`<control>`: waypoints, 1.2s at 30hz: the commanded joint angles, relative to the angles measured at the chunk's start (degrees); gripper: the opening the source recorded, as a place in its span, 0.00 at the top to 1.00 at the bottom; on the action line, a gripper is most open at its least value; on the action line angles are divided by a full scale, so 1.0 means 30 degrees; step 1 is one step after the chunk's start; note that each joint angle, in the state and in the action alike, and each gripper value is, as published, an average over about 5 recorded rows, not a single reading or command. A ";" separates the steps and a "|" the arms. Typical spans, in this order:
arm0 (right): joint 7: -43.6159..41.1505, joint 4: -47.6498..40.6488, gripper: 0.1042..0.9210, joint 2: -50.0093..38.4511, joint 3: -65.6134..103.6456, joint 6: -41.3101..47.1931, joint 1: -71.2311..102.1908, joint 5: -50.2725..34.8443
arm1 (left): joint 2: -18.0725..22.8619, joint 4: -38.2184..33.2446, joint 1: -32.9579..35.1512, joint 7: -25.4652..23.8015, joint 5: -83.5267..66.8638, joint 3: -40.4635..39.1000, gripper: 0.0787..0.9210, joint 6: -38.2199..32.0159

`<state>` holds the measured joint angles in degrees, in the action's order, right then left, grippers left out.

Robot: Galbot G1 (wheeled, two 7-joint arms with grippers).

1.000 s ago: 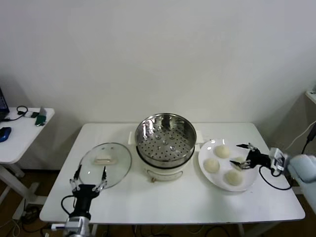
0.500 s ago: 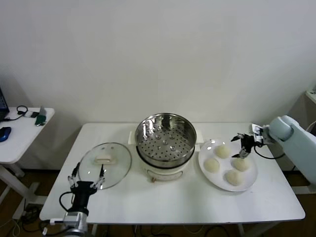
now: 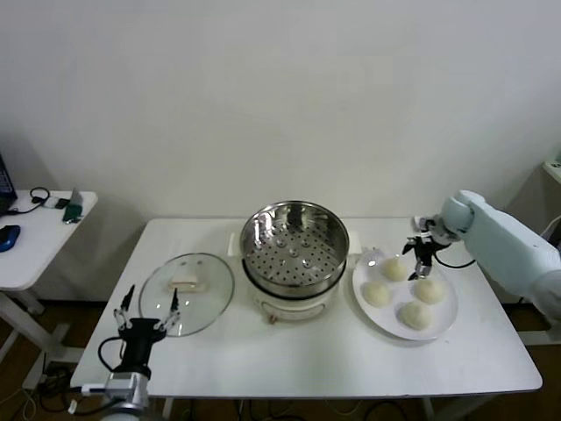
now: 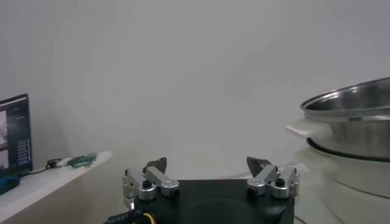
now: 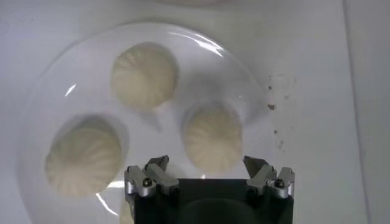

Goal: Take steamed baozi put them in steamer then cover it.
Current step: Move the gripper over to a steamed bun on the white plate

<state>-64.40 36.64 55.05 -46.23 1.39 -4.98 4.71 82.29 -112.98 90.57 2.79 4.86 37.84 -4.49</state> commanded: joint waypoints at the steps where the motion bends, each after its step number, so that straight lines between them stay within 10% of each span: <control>1: 0.0085 -0.1552 0.12 0.1245 -0.0815 -0.0060 -0.0390 0.0619 | -0.0043 0.0005 0.0006 -0.0008 -0.0028 0.0019 0.12 0.0013; 36: 0.0299 -0.2510 0.33 0.2193 0.1387 -0.1068 0.0262 0.2450 | -0.0251 -0.0061 0.0194 -0.0046 -0.0280 0.0225 0.12 -0.0059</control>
<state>-63.71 29.82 60.89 -42.91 -1.95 -4.63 11.36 81.52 -113.22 91.18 2.67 3.97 38.55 -4.66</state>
